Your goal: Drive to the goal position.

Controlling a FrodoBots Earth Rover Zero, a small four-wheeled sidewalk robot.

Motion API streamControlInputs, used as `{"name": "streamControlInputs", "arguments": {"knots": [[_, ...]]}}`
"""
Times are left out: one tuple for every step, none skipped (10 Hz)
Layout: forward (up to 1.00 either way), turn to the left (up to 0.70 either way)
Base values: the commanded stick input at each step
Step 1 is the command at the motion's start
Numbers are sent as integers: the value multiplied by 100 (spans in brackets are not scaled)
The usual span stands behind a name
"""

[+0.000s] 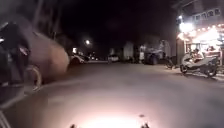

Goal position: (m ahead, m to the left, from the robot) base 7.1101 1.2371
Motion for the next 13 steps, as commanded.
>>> {"name": "streamControlInputs", "arguments": {"knots": [[85, 0], [85, 0], [85, 0], [85, 0], [85, 0], [85, 0], [85, 0], [85, 3], [85, 19], [85, 34], [85, 34], [85, 28], [85, 0]]}}
